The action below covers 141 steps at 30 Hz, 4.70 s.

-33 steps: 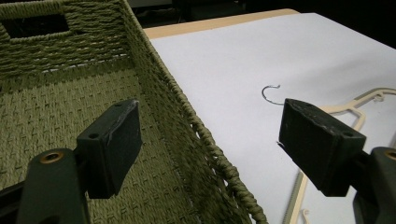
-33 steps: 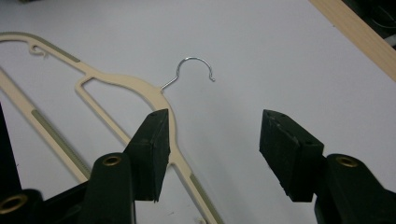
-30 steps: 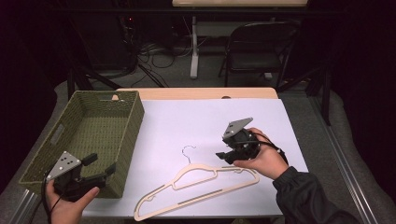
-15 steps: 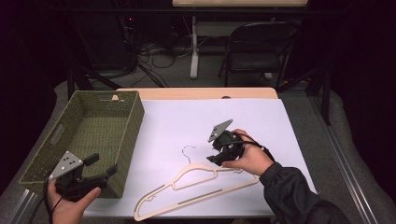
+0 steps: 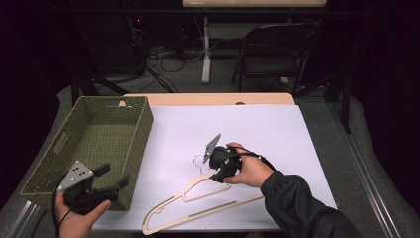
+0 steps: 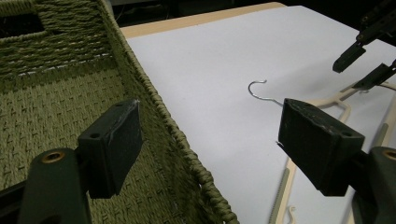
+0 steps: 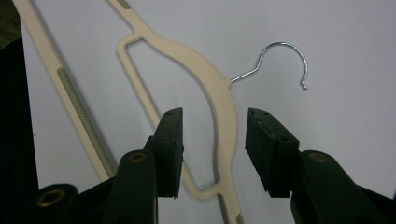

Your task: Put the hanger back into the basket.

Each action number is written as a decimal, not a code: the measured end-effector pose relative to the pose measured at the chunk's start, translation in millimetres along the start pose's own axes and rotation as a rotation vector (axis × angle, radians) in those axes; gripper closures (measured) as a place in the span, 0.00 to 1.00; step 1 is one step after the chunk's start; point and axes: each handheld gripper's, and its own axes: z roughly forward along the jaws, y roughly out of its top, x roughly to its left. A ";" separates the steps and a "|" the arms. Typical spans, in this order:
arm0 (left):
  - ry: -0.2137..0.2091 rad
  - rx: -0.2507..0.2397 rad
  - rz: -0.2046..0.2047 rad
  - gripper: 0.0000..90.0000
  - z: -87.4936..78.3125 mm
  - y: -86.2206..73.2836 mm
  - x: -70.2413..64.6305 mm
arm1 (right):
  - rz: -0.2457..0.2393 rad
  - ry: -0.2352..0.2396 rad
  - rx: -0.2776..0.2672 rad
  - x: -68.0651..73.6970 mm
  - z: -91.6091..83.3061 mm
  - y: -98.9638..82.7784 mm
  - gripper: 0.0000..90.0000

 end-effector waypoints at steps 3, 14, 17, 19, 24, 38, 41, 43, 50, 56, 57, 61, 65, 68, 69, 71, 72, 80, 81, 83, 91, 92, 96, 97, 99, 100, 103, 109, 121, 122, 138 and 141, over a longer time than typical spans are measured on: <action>-0.003 0.002 0.006 0.24 0.2 0.3 -1.3 | -0.023 0.006 0.015 3.4 4.5 2.2 0.65; -0.014 0.007 0.014 0.24 3.5 0.8 -5.2 | -0.111 0.028 0.122 9.8 19.6 -1.9 0.70; -0.019 0.008 0.015 0.24 4.7 0.6 -6.1 | -0.119 0.044 0.128 10.8 22.7 -2.6 0.71; -0.021 0.010 0.016 0.24 4.9 0.5 -6.3 | -0.123 0.049 0.141 12.2 25.2 -2.6 0.71; -0.019 0.010 0.013 0.24 4.8 0.1 -5.9 | -0.131 0.075 0.152 15.6 32.4 -2.8 0.73; -0.020 0.012 0.012 0.24 6.3 -0.6 -5.5 | -0.159 0.131 0.184 24.9 50.3 -1.3 0.77; -0.017 0.013 0.013 0.24 5.8 -0.6 -5.1 | -0.151 0.133 0.193 22.9 50.0 -2.7 0.78; -0.017 0.013 0.012 0.24 5.7 -0.7 -4.9 | -0.150 0.132 0.194 21.4 50.0 -3.4 0.78; -0.021 0.013 0.012 0.24 6.6 -0.6 -5.6 | -0.152 0.140 0.209 20.6 52.8 -4.4 0.78; -0.022 0.015 0.012 0.24 6.9 -0.9 -5.4 | -0.146 0.142 0.227 20.2 54.7 -4.9 0.78; -0.022 0.015 0.012 0.24 6.9 -0.9 -5.4 | -0.150 0.143 0.232 19.9 55.4 -5.1 0.77; -0.021 0.014 0.011 0.24 6.6 -0.9 -5.2 | -0.144 0.136 0.242 19.5 57.2 -5.6 0.77; -0.021 0.014 0.012 0.24 6.8 -0.8 -5.4 | -0.152 0.136 0.257 18.6 58.6 -6.0 0.80; -0.022 0.014 0.012 0.24 6.9 -0.7 -5.5 | -0.149 0.128 0.262 18.4 59.2 -6.3 0.83; -0.022 0.014 0.012 0.24 6.9 -0.8 -5.5 | -0.151 0.126 0.262 18.1 59.3 -6.3 0.83; -0.021 0.015 0.012 0.24 6.9 -0.8 -5.3 | -0.154 0.124 0.264 18.3 59.1 -6.3 0.83; -0.021 0.015 0.013 0.24 6.9 -0.9 -5.2 | -0.153 0.122 0.268 18.9 58.9 -6.3 0.84; -0.021 0.015 0.012 0.24 7.0 -0.7 -5.2 | -0.178 0.133 0.279 19.7 59.1 -6.1 0.89; -0.021 0.014 0.012 0.24 7.0 -0.7 -5.1 | -0.188 0.141 0.286 20.2 58.9 -6.1 0.90; -0.020 0.015 0.011 0.24 6.7 -0.8 -5.0 | -0.195 0.157 0.296 22.7 58.5 -6.4 0.91; -0.026 0.013 0.010 0.24 7.2 -0.6 -5.3 | -0.221 0.179 0.306 25.5 55.8 -7.5 0.95; -0.026 0.013 0.010 0.24 7.2 -0.6 -5.3 | -0.215 0.176 0.301 26.7 54.8 -7.9 0.95; -0.031 0.013 0.015 0.26 7.2 -0.4 -6.2 | -0.243 0.152 0.293 28.0 54.2 -8.5 0.95; -0.031 0.012 0.016 0.26 7.2 -0.3 -6.7 | -0.244 0.152 0.293 27.9 54.3 -8.5 0.95; -0.041 0.011 0.024 0.29 7.1 -0.1 -7.7 | -0.244 0.151 0.290 28.0 53.8 -8.8 0.95; -0.043 0.011 0.026 0.30 7.3 -0.1 -8.3 | -0.248 0.149 0.288 28.2 53.2 -8.9 0.95; -0.054 0.015 0.038 0.32 8.7 0.4 -11.0 | -0.261 0.125 0.279 30.5 51.5 -9.4 0.95; -0.108 0.049 0.073 0.36 20.6 -0.7 -22.7 | -0.321 0.054 0.262 36.5 43.7 -12.3 0.95; -0.344 0.233 0.157 0.46 86.9 0.3 -60.2 | -0.348 -0.033 0.225 41.0 28.9 -22.5 0.95; -0.353 0.253 0.164 0.46 93.5 0.4 -64.1 | -0.340 -0.033 0.229 42.1 27.9 -22.9 0.95; -0.411 0.385 0.166 0.59 165.5 -5.3 -90.3 | -0.370 -0.058 0.239 43.9 23.4 -21.8 0.95; -0.408 0.412 0.167 0.62 171.4 -6.6 -91.4 | -0.365 -0.055 0.212 44.6 25.8 -22.8 0.95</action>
